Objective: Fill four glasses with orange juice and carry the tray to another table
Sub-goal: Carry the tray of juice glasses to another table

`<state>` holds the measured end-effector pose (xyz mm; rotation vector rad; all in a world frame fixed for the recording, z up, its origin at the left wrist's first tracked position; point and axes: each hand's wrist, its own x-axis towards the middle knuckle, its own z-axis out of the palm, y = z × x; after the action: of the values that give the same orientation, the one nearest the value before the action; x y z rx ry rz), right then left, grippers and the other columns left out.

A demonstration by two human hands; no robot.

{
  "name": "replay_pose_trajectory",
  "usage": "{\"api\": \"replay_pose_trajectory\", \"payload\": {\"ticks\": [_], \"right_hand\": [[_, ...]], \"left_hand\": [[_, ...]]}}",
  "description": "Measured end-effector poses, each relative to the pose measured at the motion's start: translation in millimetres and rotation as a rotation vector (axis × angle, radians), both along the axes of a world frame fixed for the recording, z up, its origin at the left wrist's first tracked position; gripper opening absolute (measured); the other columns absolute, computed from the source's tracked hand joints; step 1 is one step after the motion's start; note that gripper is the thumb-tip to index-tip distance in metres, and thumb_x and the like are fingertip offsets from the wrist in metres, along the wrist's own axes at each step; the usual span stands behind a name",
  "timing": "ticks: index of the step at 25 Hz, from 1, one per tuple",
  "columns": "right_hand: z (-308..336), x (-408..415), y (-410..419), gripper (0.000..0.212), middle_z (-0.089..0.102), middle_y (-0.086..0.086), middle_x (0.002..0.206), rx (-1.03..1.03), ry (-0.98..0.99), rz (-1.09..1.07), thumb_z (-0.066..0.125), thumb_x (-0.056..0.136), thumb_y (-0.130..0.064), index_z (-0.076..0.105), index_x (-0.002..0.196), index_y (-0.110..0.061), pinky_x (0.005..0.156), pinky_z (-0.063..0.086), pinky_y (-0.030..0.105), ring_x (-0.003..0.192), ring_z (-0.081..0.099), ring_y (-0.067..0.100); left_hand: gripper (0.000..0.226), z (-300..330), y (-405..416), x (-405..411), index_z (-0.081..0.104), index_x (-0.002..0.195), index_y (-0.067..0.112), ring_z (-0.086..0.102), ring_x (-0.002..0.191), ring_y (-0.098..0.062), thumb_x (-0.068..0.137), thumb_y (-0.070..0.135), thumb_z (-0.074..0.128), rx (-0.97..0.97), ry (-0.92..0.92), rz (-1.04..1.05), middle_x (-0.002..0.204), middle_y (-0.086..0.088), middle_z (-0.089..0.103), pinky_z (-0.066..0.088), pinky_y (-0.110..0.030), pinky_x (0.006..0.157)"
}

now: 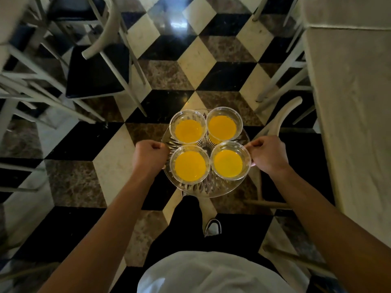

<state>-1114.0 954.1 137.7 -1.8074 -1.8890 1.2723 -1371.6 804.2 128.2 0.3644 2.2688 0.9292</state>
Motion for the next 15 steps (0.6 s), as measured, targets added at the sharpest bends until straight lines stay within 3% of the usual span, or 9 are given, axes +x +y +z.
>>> {"api": "replay_pose_trajectory", "payload": {"ticks": [7,10,15], "right_hand": [[-2,-45,59,0.024,0.070,-0.024,0.059,0.049,-0.038,-0.039,0.076,0.086,-0.017,0.076,0.065,-0.029,0.041,0.048,0.008,0.053,0.069,-0.004],[-3,-68,83,0.024,0.071,-0.023,0.059,0.047,-0.055,-0.063,0.076,0.085,-0.016,0.076,0.065,-0.029,0.046,0.054,0.012,0.056,0.069,-0.005],[-5,-99,120,0.024,0.069,-0.018,0.055,0.049,-0.087,-0.097,0.078,0.086,-0.018,0.075,0.066,-0.030,0.039,0.038,0.001,0.054,0.064,-0.013]], "left_hand": [[0.017,-4,79,-56,0.076,0.073,0.012,0.076,0.077,-0.042,0.089,0.015,0.071,-0.002,-0.033,-0.060,0.074,-0.018,0.077,0.065,-0.059,0.076],[0.021,-2,111,-82,0.077,0.070,0.014,0.072,0.064,-0.032,0.089,0.016,0.070,0.013,-0.047,-0.095,0.062,-0.008,0.074,0.065,-0.057,0.076],[0.020,0,155,-113,0.075,0.071,0.008,0.065,0.058,-0.025,0.089,0.011,0.069,0.035,-0.073,-0.145,0.055,-0.006,0.067,0.064,-0.059,0.077]]}}
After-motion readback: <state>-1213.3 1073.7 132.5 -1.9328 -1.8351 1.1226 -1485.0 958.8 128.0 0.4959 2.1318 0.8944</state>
